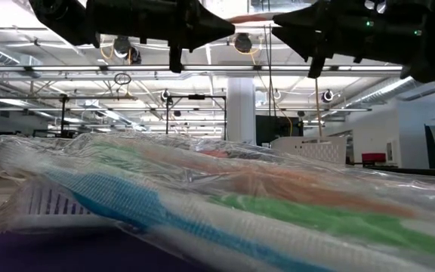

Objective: Pick & Place Toothbrushes
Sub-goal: Put the orange toothbrush into the black bin

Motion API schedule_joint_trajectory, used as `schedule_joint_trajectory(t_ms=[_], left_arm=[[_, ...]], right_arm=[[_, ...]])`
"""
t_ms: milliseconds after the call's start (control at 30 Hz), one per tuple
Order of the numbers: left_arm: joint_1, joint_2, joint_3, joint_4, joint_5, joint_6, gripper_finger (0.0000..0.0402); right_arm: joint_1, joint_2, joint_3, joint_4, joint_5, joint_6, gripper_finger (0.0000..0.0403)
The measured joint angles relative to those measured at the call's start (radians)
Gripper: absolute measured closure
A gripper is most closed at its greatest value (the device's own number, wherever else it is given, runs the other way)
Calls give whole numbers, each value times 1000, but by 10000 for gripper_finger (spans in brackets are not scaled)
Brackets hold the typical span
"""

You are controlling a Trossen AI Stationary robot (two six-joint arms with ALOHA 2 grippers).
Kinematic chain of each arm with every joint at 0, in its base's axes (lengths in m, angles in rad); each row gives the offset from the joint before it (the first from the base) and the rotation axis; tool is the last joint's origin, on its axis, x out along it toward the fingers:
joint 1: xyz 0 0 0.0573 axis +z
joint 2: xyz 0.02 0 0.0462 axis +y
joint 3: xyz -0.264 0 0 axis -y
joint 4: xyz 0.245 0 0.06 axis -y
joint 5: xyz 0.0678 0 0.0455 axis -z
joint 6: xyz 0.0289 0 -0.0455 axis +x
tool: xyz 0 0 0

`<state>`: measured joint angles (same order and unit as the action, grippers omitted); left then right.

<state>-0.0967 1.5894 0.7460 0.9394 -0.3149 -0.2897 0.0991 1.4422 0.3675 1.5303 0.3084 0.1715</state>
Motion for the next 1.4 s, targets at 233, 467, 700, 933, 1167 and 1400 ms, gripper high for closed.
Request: schedule_joint_trajectory(t_ms=[233, 467, 700, 933, 1167, 1400], left_arm=[[0, 0, 0, 0, 0, 1, 401], [0, 0, 0, -2, 0, 0, 401], [1, 0, 0, -4, -1, -1, 401], [1, 0, 0, -27, -3, 0, 386], [-4, 0, 0, -49, -3, 96, 323], [-3, -51, 0, -154, -1, 149, 234]], right_arm=[[-22, 0, 44, 3, -54, -1, 298], [-42, 0, 81, -46, -77, -2, 300], [-51, 0, 86, -50, -96, 0, 380], [-51, 0, 86, -49, -92, 2, 385], [-52, 0, 86, -47, -78, 0, 385], [-72, -96, 86, -205, -75, 0, 385]])
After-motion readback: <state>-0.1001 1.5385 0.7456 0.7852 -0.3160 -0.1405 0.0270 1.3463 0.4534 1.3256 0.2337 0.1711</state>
